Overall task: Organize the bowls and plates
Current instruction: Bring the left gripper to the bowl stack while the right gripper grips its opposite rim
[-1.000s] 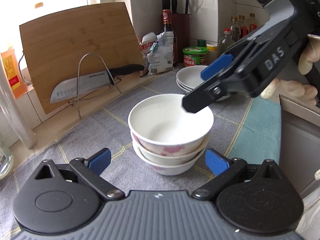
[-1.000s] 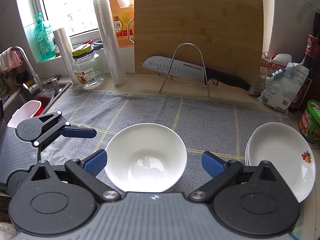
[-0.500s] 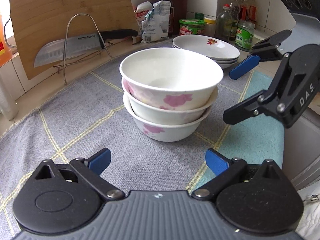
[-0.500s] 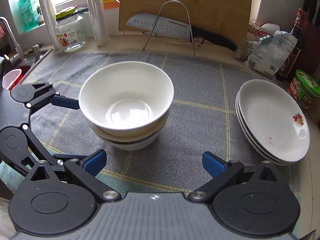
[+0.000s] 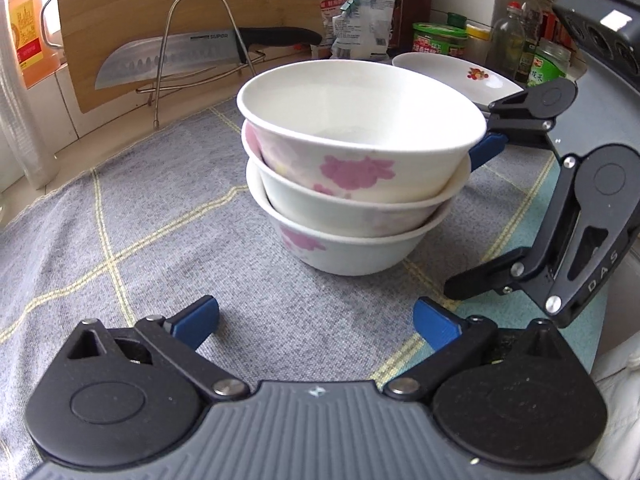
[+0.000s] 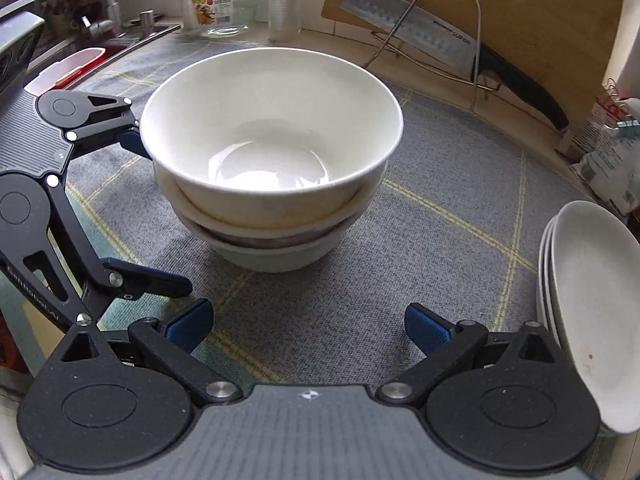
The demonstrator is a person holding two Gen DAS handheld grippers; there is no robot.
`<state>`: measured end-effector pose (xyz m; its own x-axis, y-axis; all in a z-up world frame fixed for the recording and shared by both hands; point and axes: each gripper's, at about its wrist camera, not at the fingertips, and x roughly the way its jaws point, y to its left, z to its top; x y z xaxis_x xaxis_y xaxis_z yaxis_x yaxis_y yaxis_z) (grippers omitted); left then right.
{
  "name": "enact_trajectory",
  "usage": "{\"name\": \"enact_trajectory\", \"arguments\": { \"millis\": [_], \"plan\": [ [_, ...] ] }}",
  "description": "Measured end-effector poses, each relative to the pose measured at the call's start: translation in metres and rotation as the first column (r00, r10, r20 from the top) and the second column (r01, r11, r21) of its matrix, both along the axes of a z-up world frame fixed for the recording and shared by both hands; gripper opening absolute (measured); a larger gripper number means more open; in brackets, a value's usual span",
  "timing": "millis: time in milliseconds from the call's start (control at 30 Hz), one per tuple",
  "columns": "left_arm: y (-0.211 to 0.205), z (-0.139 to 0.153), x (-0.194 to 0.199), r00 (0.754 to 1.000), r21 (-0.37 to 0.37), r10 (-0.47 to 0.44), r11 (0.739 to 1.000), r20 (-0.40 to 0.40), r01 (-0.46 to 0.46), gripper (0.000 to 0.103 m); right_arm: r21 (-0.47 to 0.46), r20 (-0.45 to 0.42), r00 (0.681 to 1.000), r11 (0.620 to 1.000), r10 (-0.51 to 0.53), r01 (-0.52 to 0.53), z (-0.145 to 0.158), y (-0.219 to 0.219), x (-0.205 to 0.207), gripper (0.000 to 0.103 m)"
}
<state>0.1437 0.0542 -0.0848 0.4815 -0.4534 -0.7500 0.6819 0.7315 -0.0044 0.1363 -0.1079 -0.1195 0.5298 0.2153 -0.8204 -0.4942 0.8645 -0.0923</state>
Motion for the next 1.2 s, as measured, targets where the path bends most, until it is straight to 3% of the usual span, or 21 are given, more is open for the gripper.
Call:
{"name": "enact_trajectory", "arguments": {
  "millis": [167,400,733,1200],
  "plan": [
    [0.0,0.0,-0.004,0.999,-0.007,0.036,0.999,0.009,-0.036,0.103,0.026,0.007,0.996,0.996,0.089,-0.089,-0.003,-0.006,-0.002,0.103],
    [-0.001,0.001,-0.005,0.998,-0.003,0.057,0.998,0.007,-0.057,0.103,0.042,0.036,0.992,0.991,0.123,-0.124,-0.004,-0.011,0.0,0.103],
    [0.001,0.0,-0.001,1.0,-0.014,0.0,1.0,0.018,0.0,0.103,0.058,0.061,0.993,0.992,0.104,-0.107,-0.007,-0.014,-0.004,0.103],
    [0.003,0.0,0.012,0.991,-0.022,-0.131,0.991,0.029,0.132,0.103,0.036,0.027,0.994,0.993,0.109,-0.11,-0.005,-0.004,0.017,0.103]
  ]
}}
